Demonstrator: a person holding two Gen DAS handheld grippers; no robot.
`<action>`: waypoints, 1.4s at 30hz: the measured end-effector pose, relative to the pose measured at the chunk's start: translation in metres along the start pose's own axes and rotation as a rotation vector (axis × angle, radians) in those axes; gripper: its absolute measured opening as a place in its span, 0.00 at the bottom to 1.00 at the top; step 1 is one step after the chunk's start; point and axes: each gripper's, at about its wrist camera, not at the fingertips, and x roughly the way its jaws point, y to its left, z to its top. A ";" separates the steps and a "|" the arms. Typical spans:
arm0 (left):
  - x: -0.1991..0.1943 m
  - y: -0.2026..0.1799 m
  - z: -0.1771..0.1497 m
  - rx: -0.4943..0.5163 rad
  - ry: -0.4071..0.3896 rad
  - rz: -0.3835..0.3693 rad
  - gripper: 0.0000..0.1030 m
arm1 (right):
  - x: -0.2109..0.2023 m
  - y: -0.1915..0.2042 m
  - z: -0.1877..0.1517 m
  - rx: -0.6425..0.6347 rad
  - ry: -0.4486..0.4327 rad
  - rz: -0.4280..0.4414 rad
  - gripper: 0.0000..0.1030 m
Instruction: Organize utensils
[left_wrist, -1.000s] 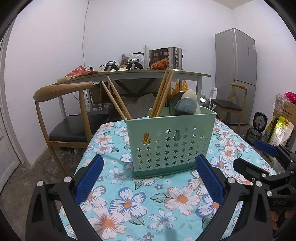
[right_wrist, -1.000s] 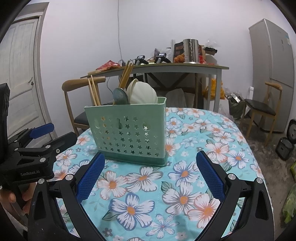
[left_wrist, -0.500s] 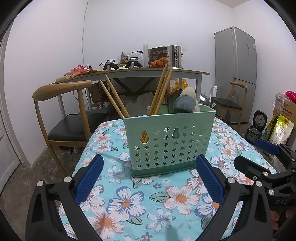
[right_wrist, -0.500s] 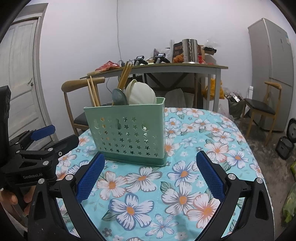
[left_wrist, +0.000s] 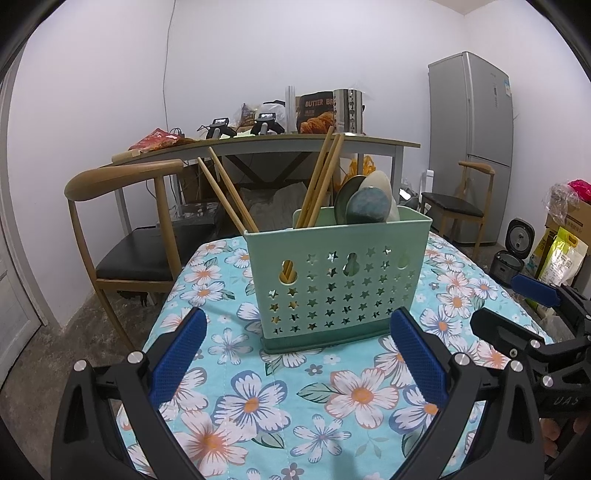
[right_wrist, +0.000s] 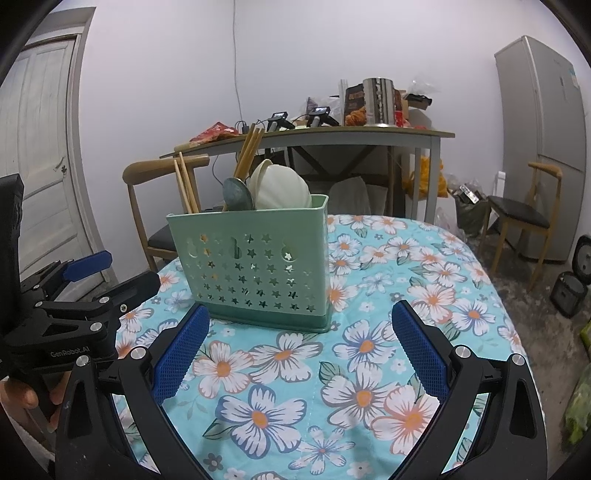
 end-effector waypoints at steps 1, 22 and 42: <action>0.000 0.000 0.000 0.000 0.000 0.000 0.95 | 0.000 0.000 0.000 0.000 0.001 0.002 0.92; 0.001 0.001 0.000 -0.002 0.004 0.000 0.95 | 0.000 -0.001 0.000 -0.006 0.005 0.006 0.92; 0.000 0.001 0.000 -0.005 0.008 0.001 0.95 | 0.000 -0.001 -0.001 -0.007 0.004 0.004 0.92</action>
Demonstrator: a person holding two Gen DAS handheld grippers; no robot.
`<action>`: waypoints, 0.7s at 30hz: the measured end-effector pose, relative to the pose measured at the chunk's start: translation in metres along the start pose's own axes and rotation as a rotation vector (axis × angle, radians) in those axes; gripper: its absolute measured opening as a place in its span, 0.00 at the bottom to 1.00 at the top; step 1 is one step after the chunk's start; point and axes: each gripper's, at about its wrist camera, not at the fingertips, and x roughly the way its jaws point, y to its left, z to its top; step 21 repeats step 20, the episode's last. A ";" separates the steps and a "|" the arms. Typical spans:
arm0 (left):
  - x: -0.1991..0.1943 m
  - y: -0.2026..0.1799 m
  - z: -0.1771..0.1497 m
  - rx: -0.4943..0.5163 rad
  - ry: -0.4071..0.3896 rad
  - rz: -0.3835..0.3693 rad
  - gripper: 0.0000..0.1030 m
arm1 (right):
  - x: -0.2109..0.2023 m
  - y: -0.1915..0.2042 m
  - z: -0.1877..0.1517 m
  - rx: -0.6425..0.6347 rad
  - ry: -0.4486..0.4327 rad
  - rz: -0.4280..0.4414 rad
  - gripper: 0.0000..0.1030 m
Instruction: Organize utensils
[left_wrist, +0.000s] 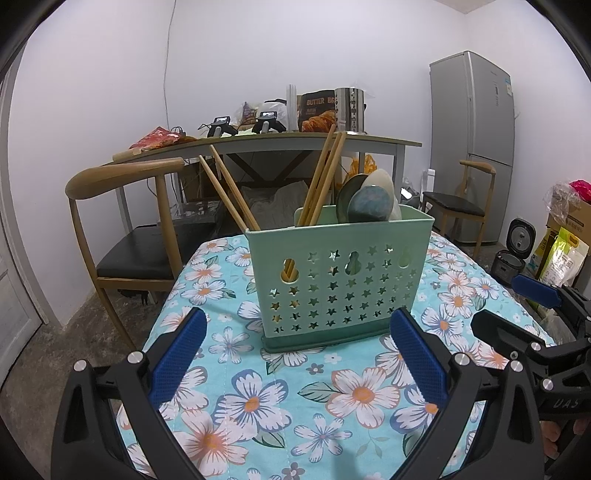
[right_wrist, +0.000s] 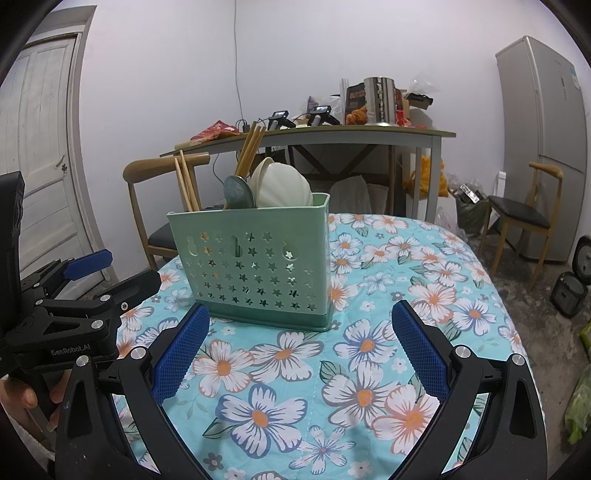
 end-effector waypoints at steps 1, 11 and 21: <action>0.001 0.001 0.000 0.000 0.001 -0.001 0.95 | 0.000 0.000 0.000 0.000 0.001 0.001 0.92; -0.004 0.000 0.000 0.004 -0.024 -0.023 0.95 | 0.000 0.000 0.000 0.000 0.003 0.002 0.92; 0.006 0.006 0.000 -0.040 0.044 -0.018 0.95 | 0.000 0.000 0.000 0.000 0.001 -0.001 0.92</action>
